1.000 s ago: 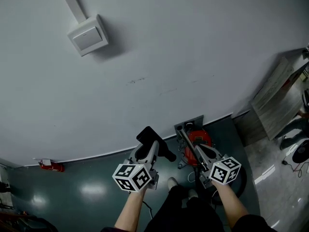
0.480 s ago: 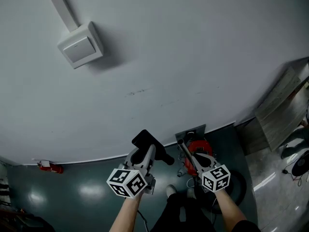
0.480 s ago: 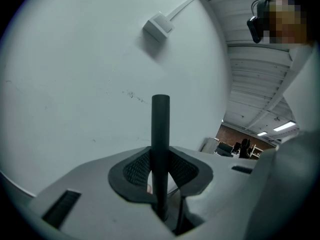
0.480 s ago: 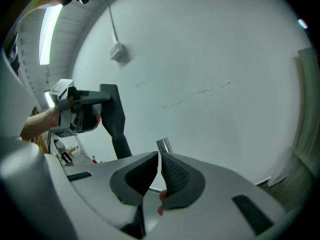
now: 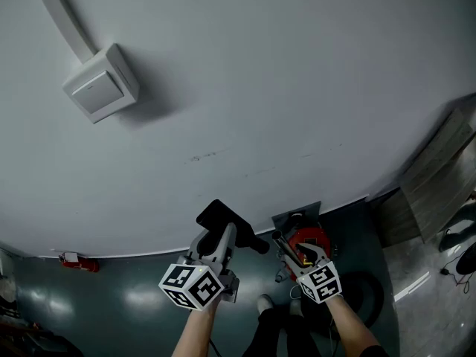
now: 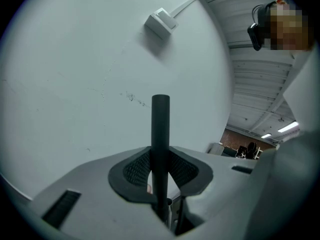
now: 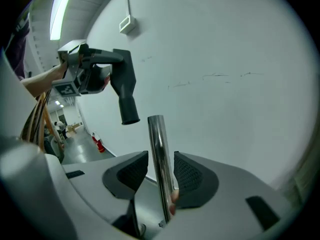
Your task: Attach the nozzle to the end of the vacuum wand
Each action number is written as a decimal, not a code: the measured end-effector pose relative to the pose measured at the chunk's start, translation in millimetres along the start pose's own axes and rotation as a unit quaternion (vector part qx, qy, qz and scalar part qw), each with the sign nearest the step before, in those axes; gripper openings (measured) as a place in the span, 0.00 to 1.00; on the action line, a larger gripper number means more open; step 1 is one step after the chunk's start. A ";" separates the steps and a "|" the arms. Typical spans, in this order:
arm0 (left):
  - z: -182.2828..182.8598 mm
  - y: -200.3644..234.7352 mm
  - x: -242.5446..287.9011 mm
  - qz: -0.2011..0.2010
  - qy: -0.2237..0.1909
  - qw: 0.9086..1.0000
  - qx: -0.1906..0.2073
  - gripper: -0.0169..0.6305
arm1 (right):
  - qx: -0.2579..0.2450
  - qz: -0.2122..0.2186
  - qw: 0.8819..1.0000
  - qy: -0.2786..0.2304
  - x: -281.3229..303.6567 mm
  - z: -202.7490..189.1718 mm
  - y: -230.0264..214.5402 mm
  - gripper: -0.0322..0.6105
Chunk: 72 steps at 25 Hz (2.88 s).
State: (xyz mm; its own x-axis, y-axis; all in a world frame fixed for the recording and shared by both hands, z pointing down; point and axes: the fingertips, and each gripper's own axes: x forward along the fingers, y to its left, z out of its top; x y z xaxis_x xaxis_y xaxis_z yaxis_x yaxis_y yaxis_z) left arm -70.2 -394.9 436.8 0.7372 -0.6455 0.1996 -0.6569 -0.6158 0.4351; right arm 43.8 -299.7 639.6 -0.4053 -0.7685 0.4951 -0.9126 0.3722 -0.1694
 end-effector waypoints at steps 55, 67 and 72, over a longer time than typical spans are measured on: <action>-2.3 -44.4 30.9 -0.041 -0.020 0.998 0.037 0.16 | -0.091 -0.029 0.995 -0.012 28.2 -12.7 6.0 0.29; -2.4 -40.5 41.8 -0.071 0.005 0.997 0.006 0.16 | -0.107 -0.023 0.994 -0.005 25.1 -16.7 13.3 0.29; -6.4 -48.1 47.4 -0.077 0.012 0.996 0.031 0.16 | -0.106 -0.020 0.994 -0.007 26.6 -21.9 26.6 0.29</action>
State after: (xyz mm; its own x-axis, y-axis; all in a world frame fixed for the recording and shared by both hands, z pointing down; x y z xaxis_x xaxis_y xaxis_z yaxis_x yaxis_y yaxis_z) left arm -2.7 -393.0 431.0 0.8332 -0.5309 0.1549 -0.5434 -0.7340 0.4074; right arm 9.9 -298.8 666.8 -0.3709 -0.7920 0.4850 -0.8969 0.4409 0.0339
